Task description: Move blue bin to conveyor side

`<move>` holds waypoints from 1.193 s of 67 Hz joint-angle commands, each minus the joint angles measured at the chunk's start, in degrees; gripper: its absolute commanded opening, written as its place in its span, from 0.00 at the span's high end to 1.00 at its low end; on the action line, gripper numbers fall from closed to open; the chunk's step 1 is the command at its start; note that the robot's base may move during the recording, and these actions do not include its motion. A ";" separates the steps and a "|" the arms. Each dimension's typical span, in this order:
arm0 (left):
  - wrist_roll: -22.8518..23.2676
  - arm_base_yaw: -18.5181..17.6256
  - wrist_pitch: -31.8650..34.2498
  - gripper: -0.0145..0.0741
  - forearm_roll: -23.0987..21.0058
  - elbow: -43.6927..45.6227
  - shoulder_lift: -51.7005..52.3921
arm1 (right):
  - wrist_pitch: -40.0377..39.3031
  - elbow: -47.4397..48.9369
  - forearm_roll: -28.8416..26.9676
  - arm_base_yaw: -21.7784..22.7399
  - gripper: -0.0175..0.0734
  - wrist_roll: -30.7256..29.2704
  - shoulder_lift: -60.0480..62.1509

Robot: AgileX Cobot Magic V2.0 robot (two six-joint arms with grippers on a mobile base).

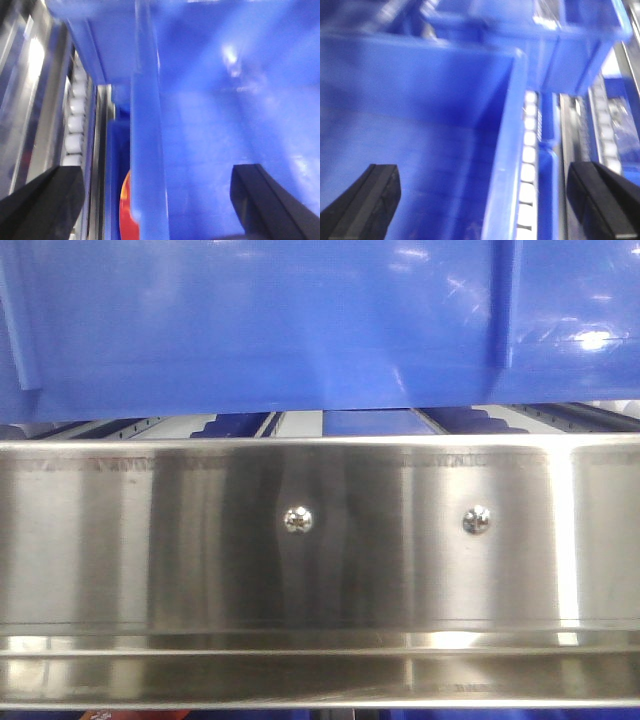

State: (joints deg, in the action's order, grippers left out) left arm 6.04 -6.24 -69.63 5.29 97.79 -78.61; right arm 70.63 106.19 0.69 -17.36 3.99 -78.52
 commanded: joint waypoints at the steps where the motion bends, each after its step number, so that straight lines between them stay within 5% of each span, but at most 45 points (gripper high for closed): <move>1: 0.53 -0.39 0.32 0.28 -0.19 0.43 -1.18 | -0.67 0.43 1.20 -0.04 0.19 0.20 -1.15; 80: 0.53 -0.17 2.80 0.28 -0.58 -0.39 -9.61 | -0.67 -6.49 2.83 -0.04 0.19 2.96 -9.15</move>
State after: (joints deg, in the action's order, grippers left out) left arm 6.13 -6.24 -68.10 5.85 97.57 -88.18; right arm 70.78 99.80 2.45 -17.46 6.74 -87.58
